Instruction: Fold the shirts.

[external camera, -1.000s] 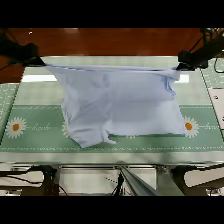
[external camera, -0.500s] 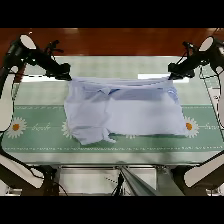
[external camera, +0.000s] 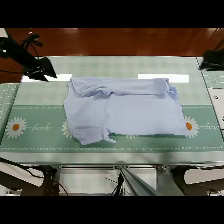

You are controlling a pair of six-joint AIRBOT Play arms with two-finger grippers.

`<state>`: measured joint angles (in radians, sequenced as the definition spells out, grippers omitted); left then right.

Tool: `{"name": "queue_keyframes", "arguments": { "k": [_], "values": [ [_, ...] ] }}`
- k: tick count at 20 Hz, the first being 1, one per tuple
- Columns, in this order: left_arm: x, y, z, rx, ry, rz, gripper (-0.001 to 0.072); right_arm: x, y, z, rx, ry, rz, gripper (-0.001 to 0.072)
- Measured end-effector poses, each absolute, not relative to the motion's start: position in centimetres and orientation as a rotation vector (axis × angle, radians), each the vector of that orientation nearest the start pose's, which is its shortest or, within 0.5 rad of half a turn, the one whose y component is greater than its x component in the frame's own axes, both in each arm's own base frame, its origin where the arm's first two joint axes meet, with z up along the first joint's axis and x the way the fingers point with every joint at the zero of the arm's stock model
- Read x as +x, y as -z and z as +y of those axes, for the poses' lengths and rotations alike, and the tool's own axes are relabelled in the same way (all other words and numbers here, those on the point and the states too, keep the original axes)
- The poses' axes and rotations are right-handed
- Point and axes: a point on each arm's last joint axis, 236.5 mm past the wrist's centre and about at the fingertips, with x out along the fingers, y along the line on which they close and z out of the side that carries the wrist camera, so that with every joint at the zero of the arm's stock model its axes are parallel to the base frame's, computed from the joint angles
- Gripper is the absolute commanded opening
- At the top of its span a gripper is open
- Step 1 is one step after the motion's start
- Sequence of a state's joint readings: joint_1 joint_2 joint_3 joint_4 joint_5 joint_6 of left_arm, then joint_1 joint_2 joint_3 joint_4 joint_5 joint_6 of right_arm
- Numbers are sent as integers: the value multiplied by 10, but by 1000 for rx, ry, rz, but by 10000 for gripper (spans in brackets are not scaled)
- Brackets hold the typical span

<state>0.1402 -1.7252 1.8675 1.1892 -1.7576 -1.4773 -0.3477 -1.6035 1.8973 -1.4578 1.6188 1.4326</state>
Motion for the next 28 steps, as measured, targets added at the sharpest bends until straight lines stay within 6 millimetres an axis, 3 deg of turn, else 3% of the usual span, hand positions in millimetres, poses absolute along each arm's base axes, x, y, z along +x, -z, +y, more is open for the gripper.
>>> {"name": "queue_keyframes", "arguments": {
  "k": [2, 6, 12, 16, 20, 23, 25, 26, 27, 28],
  "values": [
    [397, -55, -30, -289, 355, 1584, 624, 395, -106, -153, 276, 159, 1308, 504],
    [344, -20, -50, -382, 414, 1657, 631, 352, -82, -161, 522, 125, 1320, 499],
    [257, 54, -81, -507, 488, 1774, 630, 333, -48, -152, 646, 78, 1322, 498],
    [233, 81, -90, -555, 473, 1789, 630, 334, -43, -154, 646, 75, 1298, 499],
    [233, 94, -99, -613, 449, 1752, 622, 336, -41, -156, 642, 78, 1286, 499],
    [253, 101, -110, -667, 419, 1656, 366, 336, -40, -156, 642, 77, 1286, 499],
    [261, 102, -119, -676, 415, 1619, 336, 336, -40, -156, 642, 76, 1286, 499],
    [267, 104, -122, -678, 410, 1597, 140, 336, -40, -156, 641, 76, 1286, 499],
    [268, 106, -123, -665, 410, 1589, 23, 336, -40, -157, 638, 79, 1288, 499],
    [268, 107, -124, -652, 414, 1585, 22, 334, -38, -159, 631, 88, 1294, 499]
  ]
}}
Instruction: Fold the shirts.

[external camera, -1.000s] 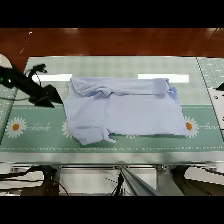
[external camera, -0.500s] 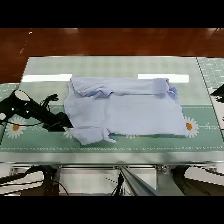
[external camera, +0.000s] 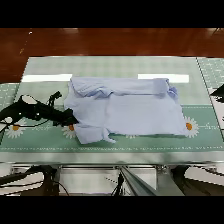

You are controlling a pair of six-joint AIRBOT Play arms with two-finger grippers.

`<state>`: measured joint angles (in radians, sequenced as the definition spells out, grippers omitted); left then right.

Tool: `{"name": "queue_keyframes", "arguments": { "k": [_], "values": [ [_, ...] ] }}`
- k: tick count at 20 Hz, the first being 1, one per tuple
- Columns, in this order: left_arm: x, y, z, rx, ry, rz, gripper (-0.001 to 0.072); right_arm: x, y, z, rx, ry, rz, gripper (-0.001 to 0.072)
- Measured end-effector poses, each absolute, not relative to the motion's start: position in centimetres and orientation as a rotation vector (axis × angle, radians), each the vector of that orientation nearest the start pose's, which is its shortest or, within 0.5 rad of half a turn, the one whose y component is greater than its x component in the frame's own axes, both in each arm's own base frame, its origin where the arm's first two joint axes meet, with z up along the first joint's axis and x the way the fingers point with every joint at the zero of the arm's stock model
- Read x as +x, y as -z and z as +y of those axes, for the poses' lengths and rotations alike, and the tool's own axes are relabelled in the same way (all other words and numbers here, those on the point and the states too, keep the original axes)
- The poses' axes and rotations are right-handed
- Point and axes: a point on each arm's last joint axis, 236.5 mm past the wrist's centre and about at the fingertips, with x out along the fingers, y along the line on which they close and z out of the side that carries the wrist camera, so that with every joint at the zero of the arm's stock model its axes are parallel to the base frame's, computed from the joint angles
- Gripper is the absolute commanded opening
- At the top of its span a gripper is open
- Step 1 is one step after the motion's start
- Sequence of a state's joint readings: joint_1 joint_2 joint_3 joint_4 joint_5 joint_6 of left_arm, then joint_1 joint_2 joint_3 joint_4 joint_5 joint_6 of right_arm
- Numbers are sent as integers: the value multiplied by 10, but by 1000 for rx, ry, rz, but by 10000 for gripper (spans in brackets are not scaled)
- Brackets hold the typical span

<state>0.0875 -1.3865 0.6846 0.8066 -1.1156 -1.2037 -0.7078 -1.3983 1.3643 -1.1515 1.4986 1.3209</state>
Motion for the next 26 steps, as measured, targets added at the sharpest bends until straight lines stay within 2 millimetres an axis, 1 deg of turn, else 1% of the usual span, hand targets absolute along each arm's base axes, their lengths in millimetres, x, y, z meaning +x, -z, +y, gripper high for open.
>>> {"name": "queue_keyframes", "arguments": {
  "k": [2, 3, 6, 7, 9, 11, 14, 18, 21, 24, 25, 26],
  "values": [
    [269, 106, -127, -657, 421, 1578, 22, 326, -32, -165, 643, 107, 1309, 499],
    [268, 105, -128, -660, 429, 1583, 22, 318, -25, -167, 662, 115, 1327, 499],
    [268, 104, -128, -667, 435, 1580, 22, 280, 5, -164, 771, 125, 1415, 502],
    [268, 103, -128, -670, 439, 1579, 22, 266, 15, -160, 809, 121, 1453, 502],
    [268, 103, -128, -671, 443, 1579, 22, 244, 35, -148, 870, 102, 1509, 502],
    [268, 102, -128, -670, 446, 1577, 22, 231, 53, -134, 889, 71, 1544, 502],
    [267, 102, -129, -668, 451, 1578, 22, 224, 71, -119, 874, 34, 1568, 502],
    [268, 102, -129, -665, 453, 1575, 23, 227, 86, -106, 835, 14, 1579, 502],
    [268, 102, -129, -659, 458, 1572, 22, 231, 98, -86, 797, -17, 1594, 502],
    [268, 102, -129, -659, 459, 1572, 22, 234, 105, -62, 790, -38, 1619, 498],
    [268, 102, -128, -656, 461, 1570, 22, 235, 108, -57, 778, -40, 1625, 409],
    [268, 102, -129, -653, 464, 1569, 22, 238, 111, -52, 764, -43, 1627, 186]
  ]
}}
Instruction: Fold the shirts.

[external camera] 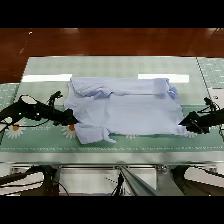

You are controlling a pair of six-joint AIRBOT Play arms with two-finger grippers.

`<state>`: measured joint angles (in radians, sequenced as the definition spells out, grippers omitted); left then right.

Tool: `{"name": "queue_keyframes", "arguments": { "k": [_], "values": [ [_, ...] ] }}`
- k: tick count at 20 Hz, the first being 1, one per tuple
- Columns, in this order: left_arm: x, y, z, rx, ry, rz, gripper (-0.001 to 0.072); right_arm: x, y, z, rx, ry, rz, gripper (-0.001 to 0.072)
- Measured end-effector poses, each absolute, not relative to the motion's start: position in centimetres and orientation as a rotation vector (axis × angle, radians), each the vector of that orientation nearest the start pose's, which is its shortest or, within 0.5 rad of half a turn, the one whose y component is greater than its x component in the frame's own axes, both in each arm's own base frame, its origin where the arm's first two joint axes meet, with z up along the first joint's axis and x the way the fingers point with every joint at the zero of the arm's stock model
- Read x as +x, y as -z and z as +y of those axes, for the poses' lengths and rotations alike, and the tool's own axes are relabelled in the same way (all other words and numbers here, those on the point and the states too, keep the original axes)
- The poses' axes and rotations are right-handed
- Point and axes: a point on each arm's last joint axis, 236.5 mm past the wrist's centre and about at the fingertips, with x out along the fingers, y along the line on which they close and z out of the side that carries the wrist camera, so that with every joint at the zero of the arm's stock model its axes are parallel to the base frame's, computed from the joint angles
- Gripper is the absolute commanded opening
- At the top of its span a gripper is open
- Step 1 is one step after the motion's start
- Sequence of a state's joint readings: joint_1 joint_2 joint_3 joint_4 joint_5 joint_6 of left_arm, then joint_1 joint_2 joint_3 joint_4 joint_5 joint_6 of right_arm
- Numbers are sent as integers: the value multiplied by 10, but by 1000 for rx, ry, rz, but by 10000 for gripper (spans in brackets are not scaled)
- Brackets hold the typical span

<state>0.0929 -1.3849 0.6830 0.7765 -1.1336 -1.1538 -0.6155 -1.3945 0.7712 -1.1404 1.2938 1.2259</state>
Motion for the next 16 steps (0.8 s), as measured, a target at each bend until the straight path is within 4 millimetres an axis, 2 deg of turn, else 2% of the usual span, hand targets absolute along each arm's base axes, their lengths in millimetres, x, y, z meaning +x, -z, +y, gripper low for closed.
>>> {"name": "queue_keyframes", "arguments": {
  "k": [1, 3, 5, 7, 8, 9, 10, 11, 12, 14, 16],
  "values": [
    [269, 102, -128, -650, 467, 1566, 22, 240, 115, -49, 741, -43, 1624, 26],
    [274, 98, -128, -635, 479, 1547, 21, 246, 113, -42, 708, -68, 1625, 20],
    [288, 83, -127, -603, 502, 1494, 21, 255, 98, -33, 671, -143, 1604, 20],
    [313, 51, -125, -549, 534, 1389, 21, 278, 61, -20, 648, -248, 1514, 20],
    [331, 24, -124, -511, 550, 1304, 21, 296, 35, -18, 626, -284, 1426, 20],
    [346, -7, -123, -470, 568, 1221, 21, 312, 8, -19, 594, -303, 1342, 20],
    [361, -48, -122, -419, 589, 1116, 21, 330, -28, -18, 554, -326, 1232, 19],
    [373, -92, -121, -367, 600, 1001, 21, 348, -68, -19, 506, -337, 1111, 19],
    [383, -145, -120, -308, 609, 866, 21, 360, -108, -20, 454, -339, 997, 19],
    [383, -256, -118, -203, 607, 588, 21, 377, -199, -23, 342, -310, 740, 19],
    [360, -361, -116, -112, 587, 318, 20, 375, -291, -21, 259, -269, 496, 20]
  ]
}}
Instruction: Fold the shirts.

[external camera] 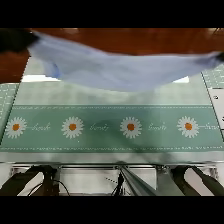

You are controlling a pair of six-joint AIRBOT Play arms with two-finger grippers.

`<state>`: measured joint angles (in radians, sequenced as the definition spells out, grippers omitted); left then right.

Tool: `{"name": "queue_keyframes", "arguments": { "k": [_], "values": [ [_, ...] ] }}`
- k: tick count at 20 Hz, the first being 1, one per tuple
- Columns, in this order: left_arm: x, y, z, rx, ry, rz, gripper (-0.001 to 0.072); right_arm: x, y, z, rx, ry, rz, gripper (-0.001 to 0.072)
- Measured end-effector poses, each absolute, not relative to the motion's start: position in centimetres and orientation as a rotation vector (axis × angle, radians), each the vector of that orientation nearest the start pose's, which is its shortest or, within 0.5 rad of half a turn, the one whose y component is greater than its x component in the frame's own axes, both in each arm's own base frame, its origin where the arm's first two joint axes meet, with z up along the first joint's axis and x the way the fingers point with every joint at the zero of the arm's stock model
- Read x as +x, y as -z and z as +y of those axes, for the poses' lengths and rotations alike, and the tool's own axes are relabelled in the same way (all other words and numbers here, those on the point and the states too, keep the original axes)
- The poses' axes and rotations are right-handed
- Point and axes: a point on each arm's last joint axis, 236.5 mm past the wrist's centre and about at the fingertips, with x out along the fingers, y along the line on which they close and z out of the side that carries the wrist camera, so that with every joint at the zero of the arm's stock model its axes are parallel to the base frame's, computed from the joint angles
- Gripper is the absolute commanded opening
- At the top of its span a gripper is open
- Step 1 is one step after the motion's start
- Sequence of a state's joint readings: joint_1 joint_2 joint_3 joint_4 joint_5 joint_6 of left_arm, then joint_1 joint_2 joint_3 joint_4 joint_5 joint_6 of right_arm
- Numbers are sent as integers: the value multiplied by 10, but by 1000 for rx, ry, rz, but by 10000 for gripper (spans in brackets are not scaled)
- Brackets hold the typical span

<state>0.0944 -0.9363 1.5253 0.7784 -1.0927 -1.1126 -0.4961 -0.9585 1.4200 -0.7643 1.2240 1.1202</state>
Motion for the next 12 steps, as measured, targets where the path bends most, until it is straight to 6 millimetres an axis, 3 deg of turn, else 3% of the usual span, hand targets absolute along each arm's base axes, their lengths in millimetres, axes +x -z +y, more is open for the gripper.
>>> {"name": "queue_keyframes", "arguments": {
  "k": [1, 3, 4, 6, 9, 12],
  "values": [
    [341, -406, -114, -67, 570, 199, 20, 368, -331, -18, 219, -249, 389, 19],
    [299, -476, -108, 8, 519, 4, 19, 341, -408, -11, 150, -203, 180, 19],
    [276, -500, -103, 40, 479, -64, 19, 326, -438, -7, 131, -181, 101, 19],
    [237, -531, -89, 85, 389, -153, 19, 293, -480, 1, 112, -139, -11, 19],
    [189, -536, -69, 116, 273, -156, 18, 243, -517, 12, 92, -77, -120, 19],
    [164, -513, -52, 105, 186, -56, 18, 203, -526, 16, 63, -4, -158, 19]
  ]
}}
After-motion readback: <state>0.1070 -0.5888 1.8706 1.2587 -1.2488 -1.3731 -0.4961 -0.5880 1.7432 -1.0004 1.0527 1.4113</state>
